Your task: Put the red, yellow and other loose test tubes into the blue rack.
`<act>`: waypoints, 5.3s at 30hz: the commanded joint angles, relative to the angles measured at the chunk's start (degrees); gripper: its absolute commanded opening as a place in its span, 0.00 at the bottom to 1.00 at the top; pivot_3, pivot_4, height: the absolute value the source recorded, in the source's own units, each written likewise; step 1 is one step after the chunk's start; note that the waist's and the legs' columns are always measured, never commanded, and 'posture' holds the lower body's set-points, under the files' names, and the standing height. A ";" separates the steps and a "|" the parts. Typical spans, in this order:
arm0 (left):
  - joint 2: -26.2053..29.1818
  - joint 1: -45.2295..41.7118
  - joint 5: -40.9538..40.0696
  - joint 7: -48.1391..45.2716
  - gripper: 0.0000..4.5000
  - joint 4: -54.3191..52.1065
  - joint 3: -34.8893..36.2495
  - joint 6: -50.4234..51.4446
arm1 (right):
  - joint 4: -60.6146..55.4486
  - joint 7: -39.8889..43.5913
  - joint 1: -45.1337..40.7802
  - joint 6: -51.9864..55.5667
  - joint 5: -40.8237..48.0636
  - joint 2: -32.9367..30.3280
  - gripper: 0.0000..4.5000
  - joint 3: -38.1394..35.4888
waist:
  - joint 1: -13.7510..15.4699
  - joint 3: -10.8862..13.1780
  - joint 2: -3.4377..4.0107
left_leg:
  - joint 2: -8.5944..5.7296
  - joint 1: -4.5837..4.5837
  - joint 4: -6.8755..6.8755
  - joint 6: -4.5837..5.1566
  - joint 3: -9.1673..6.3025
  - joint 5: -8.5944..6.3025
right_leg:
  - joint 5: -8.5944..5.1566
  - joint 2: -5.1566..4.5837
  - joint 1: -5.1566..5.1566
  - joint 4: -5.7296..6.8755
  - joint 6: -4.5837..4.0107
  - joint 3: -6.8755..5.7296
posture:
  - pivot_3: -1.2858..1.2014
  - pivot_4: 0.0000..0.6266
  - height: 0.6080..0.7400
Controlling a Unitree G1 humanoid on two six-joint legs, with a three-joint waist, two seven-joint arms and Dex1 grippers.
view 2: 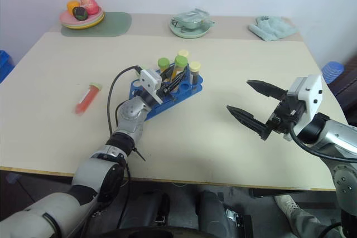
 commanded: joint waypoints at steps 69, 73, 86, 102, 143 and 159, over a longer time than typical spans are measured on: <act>23.16 10.13 -20.89 27.09 0.98 -56.43 18.49 65.66 | 2.46 9.13 -2.00 -6.69 -1.52 1.18 1.00 5.66 | -1.51 -0.27 0.38 | 0.09 0.05 -0.03 0.00 -0.05 -0.01 | -0.02 0.08 0.06 -0.05 0.02 0.00 | 0.52 0.24 1.00; 29.56 10.47 -23.12 32.65 0.98 -58.36 22.00 82.98 | 5.44 11.98 -7.72 -8.66 -3.73 1.96 1.00 11.88 | -1.53 -0.13 0.14 | 0.09 0.01 -0.04 -0.09 -0.05 0.03 | -0.02 0.09 0.00 -0.04 0.02 0.00 | 0.52 0.24 1.00; 46.87 -3.57 -21.79 29.28 0.98 -44.81 14.99 127.74 | 12.04 18.28 -18.20 -12.00 -7.24 4.78 1.00 21.15 | -1.56 0.05 -0.14 | 0.05 -0.12 -0.09 -0.49 -0.08 0.25 | -0.02 0.06 -0.25 0.06 0.01 0.02 | 0.52 0.24 1.00; 39.05 -24.40 -3.32 20.01 0.98 2.48 -2.44 106.76 | 9.95 15.54 -17.00 -10.57 -6.48 4.63 1.00 18.76 | -1.47 0.04 -0.16 | -0.05 -0.93 0.02 -0.55 -0.08 0.30 | -0.01 -0.04 -1.03 0.14 0.01 -0.01 | 0.52 0.24 1.00; 29.26 24.77 -20.27 -12.37 0.27 -80.24 16.31 69.90 | 7.77 10.87 -12.88 -6.32 -4.32 1.99 1.00 12.13 | -1.98 0.04 -0.12 | -0.06 -0.07 -0.10 -0.42 -0.07 0.21 | -0.01 -0.18 -0.21 0.11 -0.05 0.01 | 0.52 0.24 1.00; 15.51 19.31 -8.43 -6.53 0.27 -56.05 2.21 36.72 | 0.94 6.23 -3.87 -2.79 -1.52 0.59 1.00 4.71 | -1.54 0.04 -0.12 | -0.06 -0.18 -0.09 -0.14 -0.03 0.06 | 0.00 -0.16 -0.25 0.01 -0.02 0.00 | 0.52 0.24 1.00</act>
